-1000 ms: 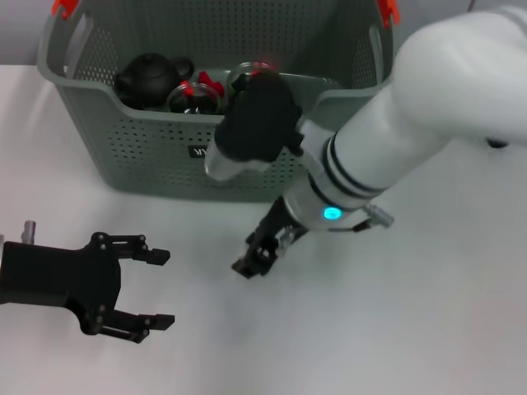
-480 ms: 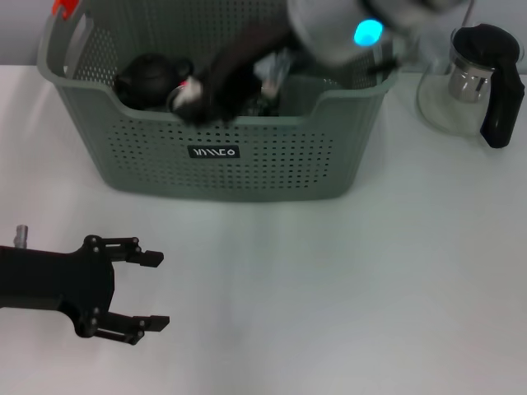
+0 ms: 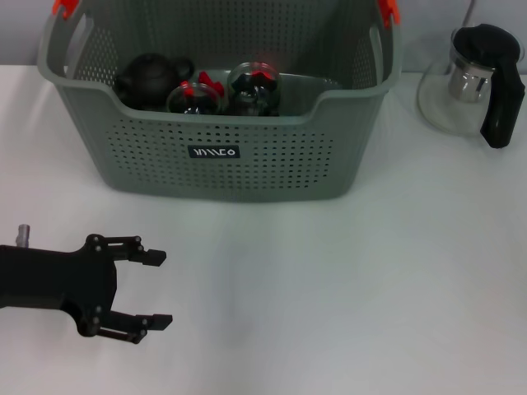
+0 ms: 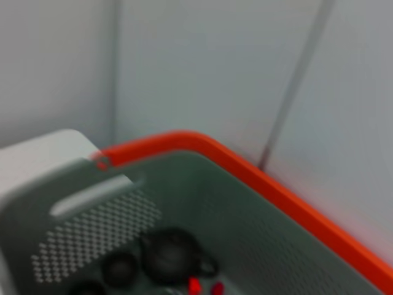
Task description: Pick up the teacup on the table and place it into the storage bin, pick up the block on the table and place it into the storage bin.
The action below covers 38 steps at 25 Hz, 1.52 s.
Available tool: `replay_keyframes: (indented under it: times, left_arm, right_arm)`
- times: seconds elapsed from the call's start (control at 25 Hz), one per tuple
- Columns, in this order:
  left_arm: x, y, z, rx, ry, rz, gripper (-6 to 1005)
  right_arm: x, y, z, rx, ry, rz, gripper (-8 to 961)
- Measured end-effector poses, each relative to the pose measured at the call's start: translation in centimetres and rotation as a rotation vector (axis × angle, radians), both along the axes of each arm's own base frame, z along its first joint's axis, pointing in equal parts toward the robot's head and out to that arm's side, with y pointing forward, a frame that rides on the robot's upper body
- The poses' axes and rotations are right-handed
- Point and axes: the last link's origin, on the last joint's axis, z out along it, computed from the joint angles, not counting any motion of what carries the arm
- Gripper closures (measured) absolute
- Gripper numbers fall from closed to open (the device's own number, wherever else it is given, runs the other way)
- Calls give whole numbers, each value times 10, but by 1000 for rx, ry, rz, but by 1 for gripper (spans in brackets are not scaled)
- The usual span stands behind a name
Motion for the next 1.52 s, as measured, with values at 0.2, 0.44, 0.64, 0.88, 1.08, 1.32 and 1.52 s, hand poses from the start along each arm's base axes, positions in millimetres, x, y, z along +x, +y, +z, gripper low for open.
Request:
replay_keyframes:
  times: [0.2, 0.44, 0.64, 0.88, 1.08, 1.32, 1.52]
  left_arm:
    - [2, 2, 1, 14, -18, 11, 140]
    - [6, 4, 1, 31, -66, 26, 140]
    - [11, 7, 7, 78, -148, 57, 140]
    - [17, 2, 21, 158, -348, 74, 140]
    - [18, -6, 29, 173, -444, 83, 140]
    - [18, -10, 25, 182, -496, 103, 140]
    - [18, -11, 16, 166, -495, 113, 140]
  right_arm:
    - [24, 16, 2, 20, -15, -84, 510]
    - [28, 8, 16, 74, -2, -36, 304]
    - [32, -13, 28, 96, 59, 28, 84]
    - [47, -59, 31, 0, 229, 177, 28]
    - [79, -89, 31, -71, 340, 280, 17]
    - [131, -107, 5, -176, 387, 304, 15]
    - [174, -111, -34, -313, 415, 256, 15]
